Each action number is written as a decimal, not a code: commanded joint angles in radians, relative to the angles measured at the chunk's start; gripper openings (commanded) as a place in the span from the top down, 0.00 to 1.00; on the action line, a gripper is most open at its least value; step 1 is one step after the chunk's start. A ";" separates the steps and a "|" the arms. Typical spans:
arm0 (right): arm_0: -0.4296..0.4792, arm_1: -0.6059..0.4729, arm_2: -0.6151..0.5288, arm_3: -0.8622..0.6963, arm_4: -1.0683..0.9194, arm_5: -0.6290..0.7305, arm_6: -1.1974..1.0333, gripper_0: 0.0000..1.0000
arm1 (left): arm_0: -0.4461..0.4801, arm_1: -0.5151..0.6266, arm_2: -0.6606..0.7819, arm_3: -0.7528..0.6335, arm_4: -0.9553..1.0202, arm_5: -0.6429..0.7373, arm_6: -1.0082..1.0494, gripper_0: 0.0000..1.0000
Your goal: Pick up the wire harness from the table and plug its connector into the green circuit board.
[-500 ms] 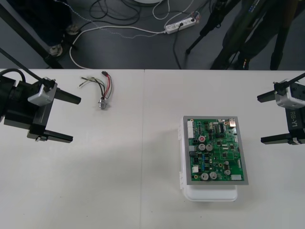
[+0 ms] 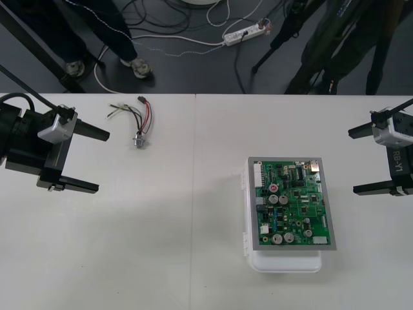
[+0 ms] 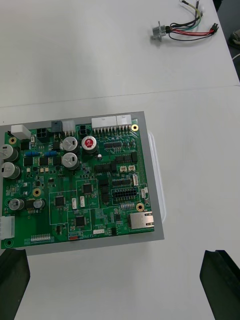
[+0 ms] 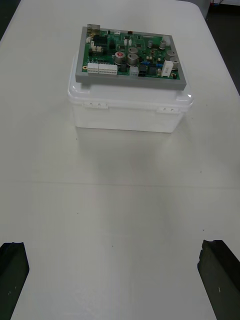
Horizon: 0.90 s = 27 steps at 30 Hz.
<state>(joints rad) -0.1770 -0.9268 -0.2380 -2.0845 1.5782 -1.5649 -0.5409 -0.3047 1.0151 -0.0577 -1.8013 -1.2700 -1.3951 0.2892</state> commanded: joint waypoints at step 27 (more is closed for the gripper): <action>0.010 0.006 -0.017 0.000 0.003 -0.006 0.045 0.00 | -0.008 0.005 0.022 -0.027 -0.003 -0.035 0.050 0.00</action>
<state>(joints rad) -0.1770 -0.9268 -0.2380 -2.0845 1.5782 -1.5649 -0.5408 -0.3047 1.0151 -0.0577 -1.8013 -1.2700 -1.3951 0.2892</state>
